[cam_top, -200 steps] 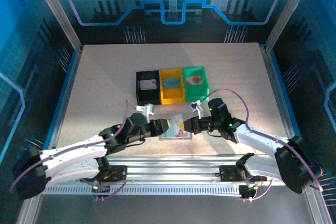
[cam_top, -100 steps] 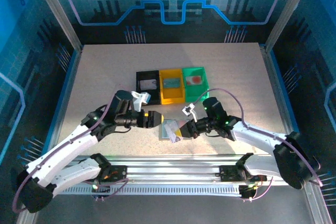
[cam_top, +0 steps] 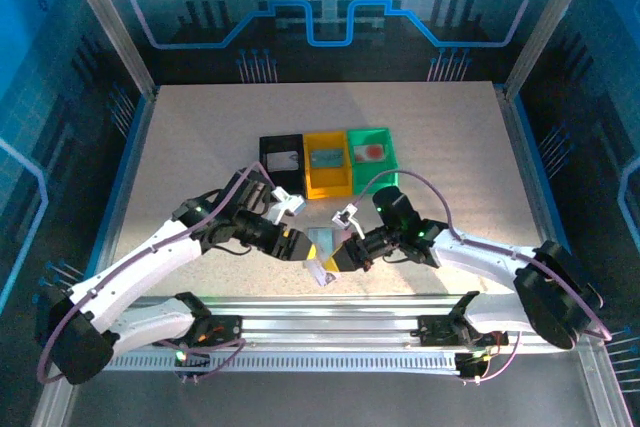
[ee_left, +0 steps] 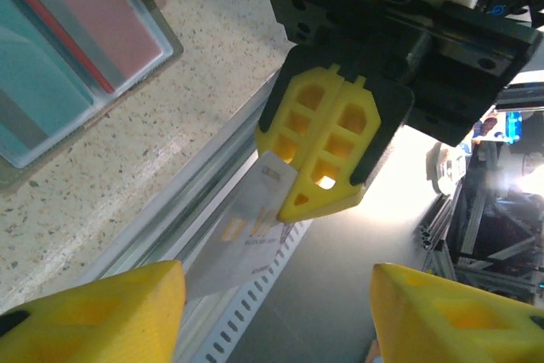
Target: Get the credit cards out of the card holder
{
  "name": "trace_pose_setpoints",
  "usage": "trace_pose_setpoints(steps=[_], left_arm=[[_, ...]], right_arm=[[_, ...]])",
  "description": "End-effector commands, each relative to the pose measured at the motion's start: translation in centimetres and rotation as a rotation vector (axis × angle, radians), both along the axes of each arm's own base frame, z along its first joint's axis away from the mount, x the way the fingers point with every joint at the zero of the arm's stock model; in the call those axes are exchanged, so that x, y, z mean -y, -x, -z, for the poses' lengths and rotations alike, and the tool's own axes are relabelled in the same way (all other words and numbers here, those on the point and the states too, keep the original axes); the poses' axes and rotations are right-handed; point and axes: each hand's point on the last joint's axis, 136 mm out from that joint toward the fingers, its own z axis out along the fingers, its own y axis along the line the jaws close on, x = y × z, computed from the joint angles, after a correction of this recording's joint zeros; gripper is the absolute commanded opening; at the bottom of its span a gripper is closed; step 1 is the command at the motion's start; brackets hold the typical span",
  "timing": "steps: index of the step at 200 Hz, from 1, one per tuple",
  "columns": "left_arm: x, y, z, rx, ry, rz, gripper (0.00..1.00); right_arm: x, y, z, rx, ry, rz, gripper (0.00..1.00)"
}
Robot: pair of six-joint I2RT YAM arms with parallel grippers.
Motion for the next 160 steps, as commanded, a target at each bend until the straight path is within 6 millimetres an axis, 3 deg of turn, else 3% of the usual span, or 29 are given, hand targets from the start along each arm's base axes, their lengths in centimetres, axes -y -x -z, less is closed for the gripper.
trace_pose_setpoints(steps=[1,55,77,112,160], left_arm=[[0.3,1.1,-0.6,-0.031,0.042,0.064,0.56],[0.0,1.1,-0.1,-0.021,0.022,0.064,0.49],[-0.8,0.2,0.2,0.044,-0.046,0.029,0.57],[-2.2,-1.2,0.1,0.158,-0.119,-0.037,0.58],[-0.8,0.1,-0.1,0.08,-0.023,0.026,0.55]], right_arm=[[-0.6,0.3,-1.2,0.036,-0.041,-0.046,0.0],[-0.7,1.0,-1.8,0.04,-0.061,-0.077,0.0],[-0.6,1.1,-1.7,0.04,-0.061,-0.081,0.0],[-0.7,1.4,-1.4,0.036,-0.052,-0.089,0.0],[-0.9,1.6,-1.5,0.035,-0.055,-0.105,0.0]])
